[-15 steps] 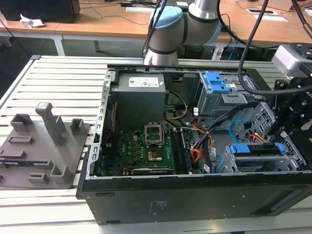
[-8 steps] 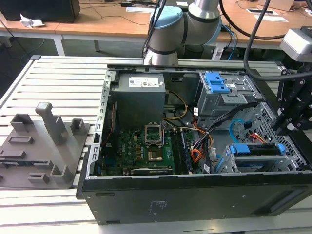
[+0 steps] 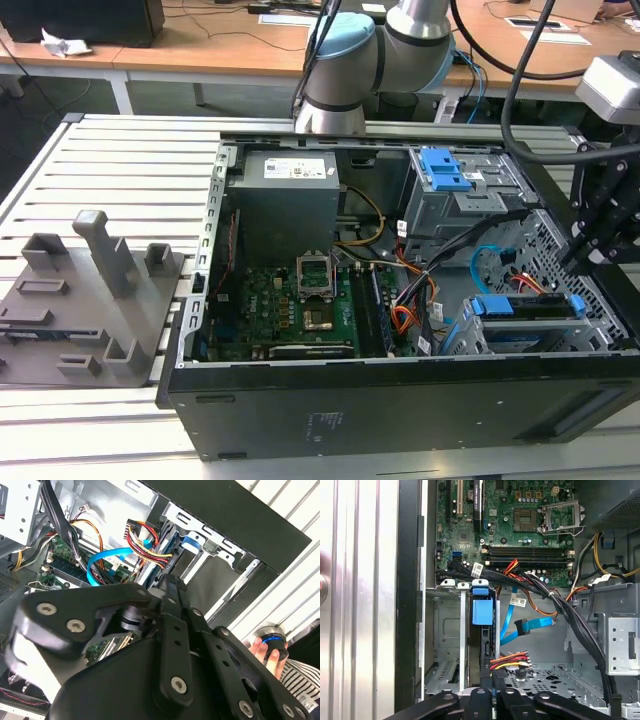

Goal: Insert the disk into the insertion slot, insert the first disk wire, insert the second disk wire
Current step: 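Insert the first disk wire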

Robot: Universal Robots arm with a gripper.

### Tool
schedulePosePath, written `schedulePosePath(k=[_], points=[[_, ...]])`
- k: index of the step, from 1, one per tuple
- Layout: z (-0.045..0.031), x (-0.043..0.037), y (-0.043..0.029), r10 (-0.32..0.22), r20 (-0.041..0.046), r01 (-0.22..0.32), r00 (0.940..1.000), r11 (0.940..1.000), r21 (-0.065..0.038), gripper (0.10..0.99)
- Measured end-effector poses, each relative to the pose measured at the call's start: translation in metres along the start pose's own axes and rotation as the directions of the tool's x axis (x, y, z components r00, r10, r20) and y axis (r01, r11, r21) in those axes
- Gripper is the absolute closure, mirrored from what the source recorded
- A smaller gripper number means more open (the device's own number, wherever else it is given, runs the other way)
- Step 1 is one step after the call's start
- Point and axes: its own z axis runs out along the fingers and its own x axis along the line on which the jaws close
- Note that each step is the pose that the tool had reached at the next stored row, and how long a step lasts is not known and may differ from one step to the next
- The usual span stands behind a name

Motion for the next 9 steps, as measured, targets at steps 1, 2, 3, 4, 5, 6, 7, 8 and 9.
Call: schedulePosePath(k=[1,2,3,4,5,6,7,8,9], points=[[-0.0001,0.0000,0.0000,0.000,0.0001,0.000,1.0000,1.0000,0.000,0.980],[-0.0001,0.0000,0.0000,0.000,0.0001,0.000,1.0000,1.0000,0.000,0.980],[-0.0002,0.0000,0.0000,0.000,0.0000,0.000,1.0000,1.0000,0.000,0.980],[-0.0002,0.0000,0.0000,0.000,0.0001,0.000,1.0000,1.0000,0.000,0.980],[-0.0003,0.0000,0.0000,0.000,0.0000,0.000,1.0000,1.0000,0.000,0.980],[-0.0004,0.0000,0.0000,0.000,0.0000,0.000,1.0000,1.0000,0.000,0.980],[-0.0004,0.0000,0.0000,0.000,0.0001,0.000,1.0000,1.0000,0.000,0.980],[-0.0005,0.0000,0.0000,0.000,0.0000,0.000,1.0000,1.0000,0.000,0.980],[-0.0006,0.0000,0.0000,0.000,0.0000,0.000,1.0000,1.0000,0.000,0.980]])
